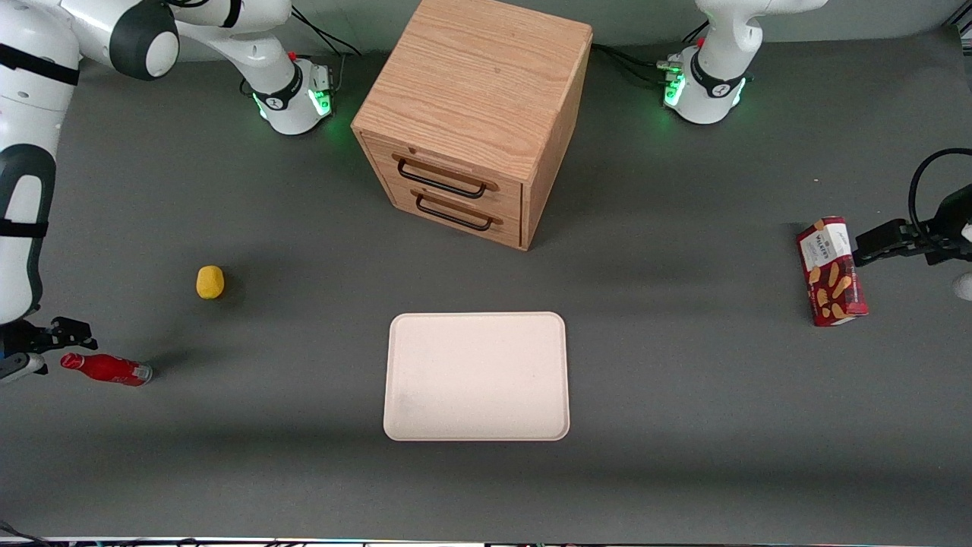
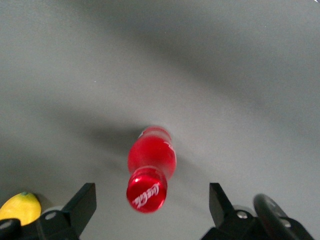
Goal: Place coke bottle on tray
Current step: 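Close the right gripper around the bottle's neck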
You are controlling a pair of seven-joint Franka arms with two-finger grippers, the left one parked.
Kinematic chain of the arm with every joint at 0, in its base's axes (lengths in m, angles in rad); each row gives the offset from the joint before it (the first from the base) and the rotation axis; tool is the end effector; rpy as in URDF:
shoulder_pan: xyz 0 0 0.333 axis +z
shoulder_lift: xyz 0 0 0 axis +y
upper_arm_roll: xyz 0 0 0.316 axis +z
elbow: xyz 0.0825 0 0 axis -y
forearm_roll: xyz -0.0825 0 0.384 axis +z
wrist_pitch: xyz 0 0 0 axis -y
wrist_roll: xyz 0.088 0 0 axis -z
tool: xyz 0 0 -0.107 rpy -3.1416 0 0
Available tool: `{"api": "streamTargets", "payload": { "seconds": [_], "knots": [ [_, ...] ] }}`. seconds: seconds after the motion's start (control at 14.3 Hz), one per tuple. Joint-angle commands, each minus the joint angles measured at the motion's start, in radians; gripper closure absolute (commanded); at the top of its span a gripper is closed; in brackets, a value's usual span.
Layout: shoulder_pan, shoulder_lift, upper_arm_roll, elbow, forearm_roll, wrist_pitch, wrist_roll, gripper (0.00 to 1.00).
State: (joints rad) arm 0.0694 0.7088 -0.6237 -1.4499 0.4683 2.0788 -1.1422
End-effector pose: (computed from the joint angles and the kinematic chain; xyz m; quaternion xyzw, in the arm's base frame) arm 0.6630 -0.2791 0.3290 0.9686 0.2462 0.0304 0.0141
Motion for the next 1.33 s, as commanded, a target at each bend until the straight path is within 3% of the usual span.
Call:
{"api": "streamTargets", "payload": {
  "seconds": [0.0,0.42,1.12,1.26],
  "knots": [
    [-0.006,0.031,-0.008,0.049,0.050,-0.011,-0.021,0.00],
    [-0.006,0.038,-0.008,0.048,0.070,-0.011,-0.025,0.06],
    [-0.008,0.038,-0.008,0.046,0.072,-0.011,-0.034,0.48],
    [-0.006,0.038,-0.008,0.046,0.069,-0.014,-0.034,0.64]
  ]
}}
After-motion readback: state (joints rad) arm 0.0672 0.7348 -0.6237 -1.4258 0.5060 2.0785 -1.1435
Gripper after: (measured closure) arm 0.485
